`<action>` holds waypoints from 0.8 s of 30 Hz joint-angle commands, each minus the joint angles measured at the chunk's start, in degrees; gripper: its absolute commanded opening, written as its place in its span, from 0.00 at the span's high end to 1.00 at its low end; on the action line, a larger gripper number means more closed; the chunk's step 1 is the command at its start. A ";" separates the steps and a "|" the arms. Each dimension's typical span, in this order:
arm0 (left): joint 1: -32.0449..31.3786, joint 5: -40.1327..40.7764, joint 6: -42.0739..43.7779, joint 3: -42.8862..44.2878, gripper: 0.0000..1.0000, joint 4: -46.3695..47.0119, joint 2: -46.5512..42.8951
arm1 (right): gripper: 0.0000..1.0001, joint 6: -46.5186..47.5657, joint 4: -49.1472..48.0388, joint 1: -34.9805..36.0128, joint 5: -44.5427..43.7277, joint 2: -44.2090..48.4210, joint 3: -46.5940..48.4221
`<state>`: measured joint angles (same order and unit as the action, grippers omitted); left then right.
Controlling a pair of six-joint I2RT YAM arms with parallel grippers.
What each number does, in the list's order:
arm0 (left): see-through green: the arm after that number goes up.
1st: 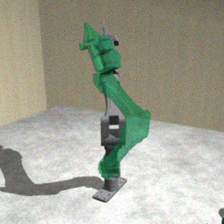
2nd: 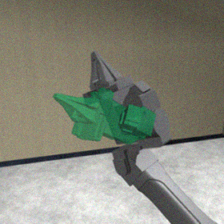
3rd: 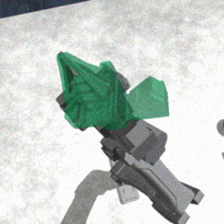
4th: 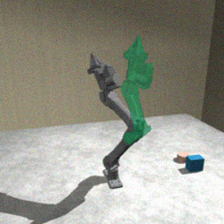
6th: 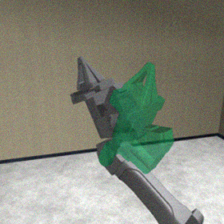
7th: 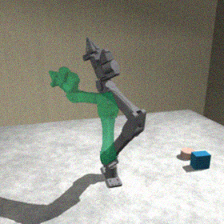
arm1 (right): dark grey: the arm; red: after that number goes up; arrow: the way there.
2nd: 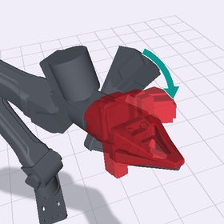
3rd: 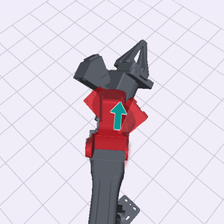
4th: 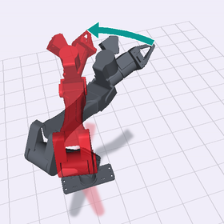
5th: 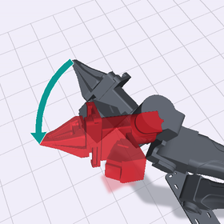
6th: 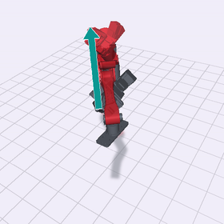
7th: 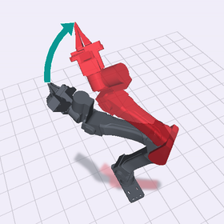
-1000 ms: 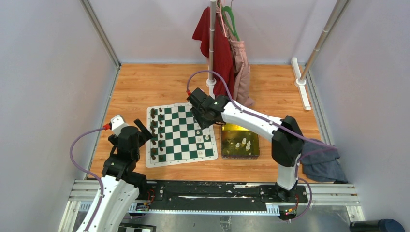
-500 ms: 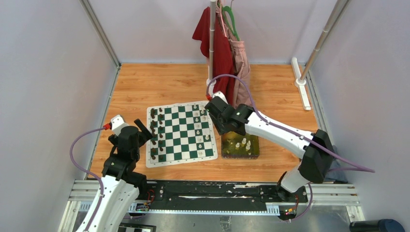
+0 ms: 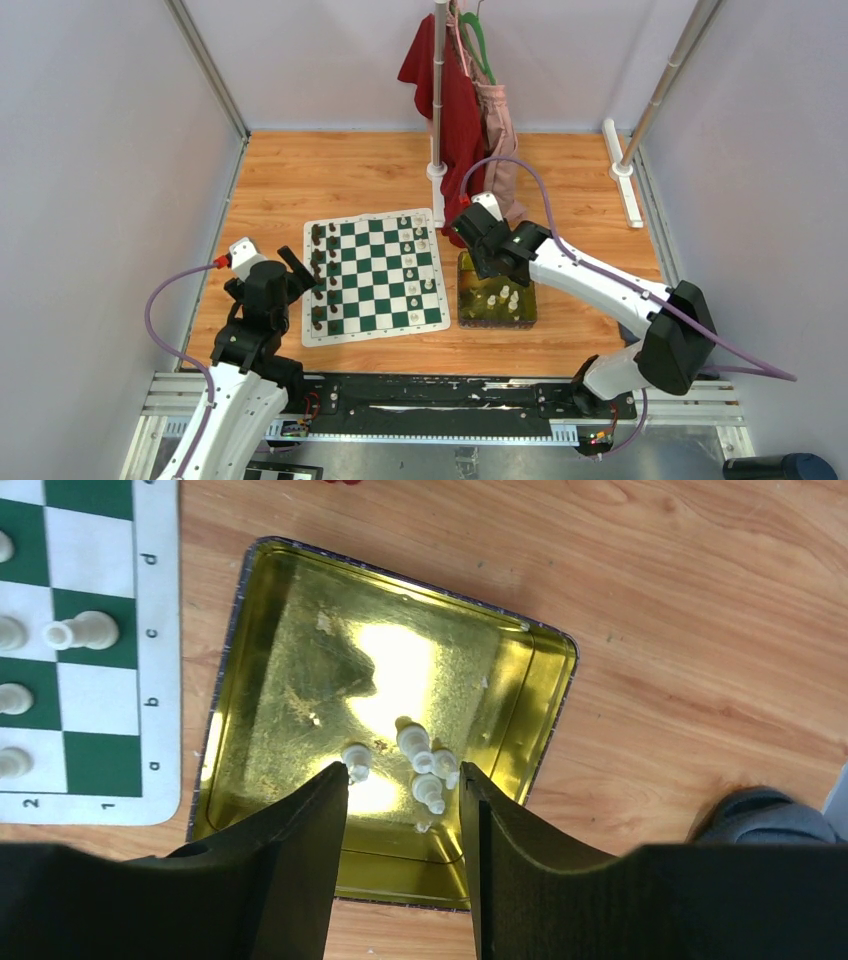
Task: Set up the chess pieces on the board
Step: Pick up the chess piece from the storage box.
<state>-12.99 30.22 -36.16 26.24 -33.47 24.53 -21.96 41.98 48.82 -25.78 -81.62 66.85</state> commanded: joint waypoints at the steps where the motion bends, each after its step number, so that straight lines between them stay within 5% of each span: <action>1: -0.45 0.31 0.78 -0.31 0.00 1.08 0.37 | 0.51 -2.30 0.02 -2.50 -0.54 2.11 -3.19; 24: -0.45 0.62 0.90 -0.22 0.00 0.93 1.40 | 0.58 -3.99 -4.83 -9.49 7.12 2.83 -11.83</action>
<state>-12.99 30.22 -35.73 26.24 -33.45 25.78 -24.49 37.63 40.01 -19.99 -79.85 56.18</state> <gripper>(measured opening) 0.999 0.421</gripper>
